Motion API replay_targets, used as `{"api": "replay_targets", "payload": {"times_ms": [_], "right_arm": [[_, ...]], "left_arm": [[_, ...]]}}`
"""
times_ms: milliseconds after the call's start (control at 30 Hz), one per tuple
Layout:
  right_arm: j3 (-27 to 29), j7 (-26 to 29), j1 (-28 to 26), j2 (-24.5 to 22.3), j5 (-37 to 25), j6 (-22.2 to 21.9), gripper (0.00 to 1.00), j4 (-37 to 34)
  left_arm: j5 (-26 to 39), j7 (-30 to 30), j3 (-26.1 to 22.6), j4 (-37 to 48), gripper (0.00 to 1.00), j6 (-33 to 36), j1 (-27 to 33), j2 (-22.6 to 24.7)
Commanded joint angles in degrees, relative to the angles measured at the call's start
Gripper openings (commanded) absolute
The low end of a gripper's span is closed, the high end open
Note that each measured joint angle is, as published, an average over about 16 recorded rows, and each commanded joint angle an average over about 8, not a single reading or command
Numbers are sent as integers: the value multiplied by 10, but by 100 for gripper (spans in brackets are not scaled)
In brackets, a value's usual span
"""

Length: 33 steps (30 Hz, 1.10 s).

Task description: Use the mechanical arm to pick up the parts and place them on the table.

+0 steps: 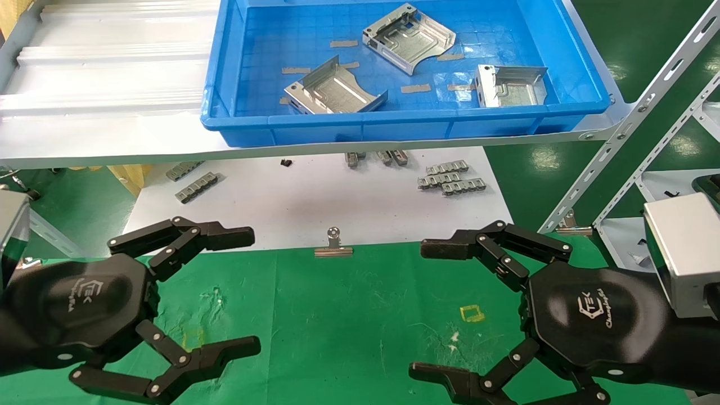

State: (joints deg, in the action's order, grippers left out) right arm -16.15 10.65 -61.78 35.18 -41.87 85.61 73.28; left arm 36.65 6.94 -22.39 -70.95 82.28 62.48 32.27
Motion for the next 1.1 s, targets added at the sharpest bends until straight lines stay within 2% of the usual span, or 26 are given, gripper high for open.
{"api": "replay_targets", "payload": {"times_ms": [33, 1100], "right_arm": [[0, 0, 0, 0, 0, 0, 100, 0], [0, 0, 0, 0, 0, 0, 100, 0]], "left_arm": [[0, 0, 0, 0, 0, 0, 0, 0], [0, 0, 0, 0, 0, 0, 0, 0]]}}
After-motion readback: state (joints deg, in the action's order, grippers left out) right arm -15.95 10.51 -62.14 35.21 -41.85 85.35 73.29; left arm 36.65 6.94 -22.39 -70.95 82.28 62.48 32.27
